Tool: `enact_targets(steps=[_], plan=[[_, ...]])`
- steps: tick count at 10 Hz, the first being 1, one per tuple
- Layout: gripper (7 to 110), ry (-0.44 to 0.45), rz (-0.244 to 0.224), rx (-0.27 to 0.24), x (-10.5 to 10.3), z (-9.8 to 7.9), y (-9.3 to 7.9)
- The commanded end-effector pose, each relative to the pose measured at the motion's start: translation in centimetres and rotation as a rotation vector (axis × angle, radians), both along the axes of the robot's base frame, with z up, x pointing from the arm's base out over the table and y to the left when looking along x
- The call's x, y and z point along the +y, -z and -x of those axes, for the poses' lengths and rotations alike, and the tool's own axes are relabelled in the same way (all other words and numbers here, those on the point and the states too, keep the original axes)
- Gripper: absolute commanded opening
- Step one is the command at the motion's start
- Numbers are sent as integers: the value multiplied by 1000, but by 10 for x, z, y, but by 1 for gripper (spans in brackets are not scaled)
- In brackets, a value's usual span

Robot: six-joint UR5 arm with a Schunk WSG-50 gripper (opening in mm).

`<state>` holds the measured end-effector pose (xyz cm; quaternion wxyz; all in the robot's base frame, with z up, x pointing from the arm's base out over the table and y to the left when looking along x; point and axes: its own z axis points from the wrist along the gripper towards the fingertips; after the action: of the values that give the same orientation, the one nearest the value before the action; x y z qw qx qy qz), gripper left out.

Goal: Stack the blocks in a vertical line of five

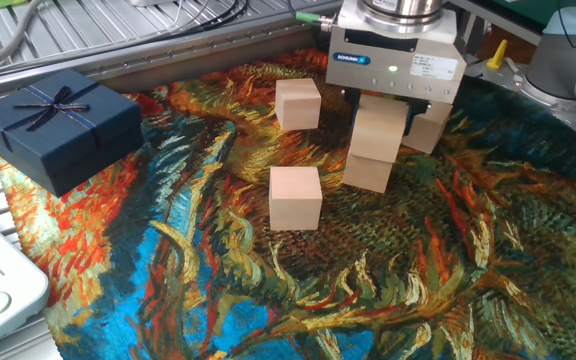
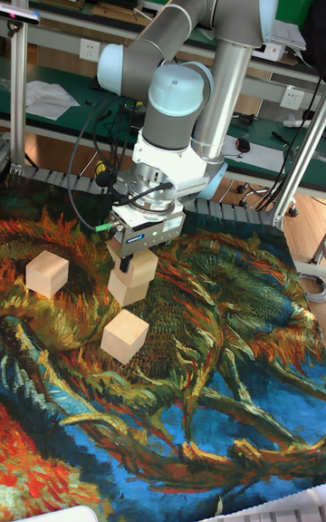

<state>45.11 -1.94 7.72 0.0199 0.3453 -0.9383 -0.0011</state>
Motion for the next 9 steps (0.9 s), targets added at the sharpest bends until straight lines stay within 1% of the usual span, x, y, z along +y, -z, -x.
enact_targets(steps=[1,2,3,7,8,9], plan=[[7,-4,-16,-14,1,4,2],[7,10,-18,-14,1,5,1],[7,51,-13,-11,-1,7,1],[7,100,-23,-14,1,7,1],[7,100,-6,-15,-3,7,1],[7,103,-1,-15,-4,7,1]])
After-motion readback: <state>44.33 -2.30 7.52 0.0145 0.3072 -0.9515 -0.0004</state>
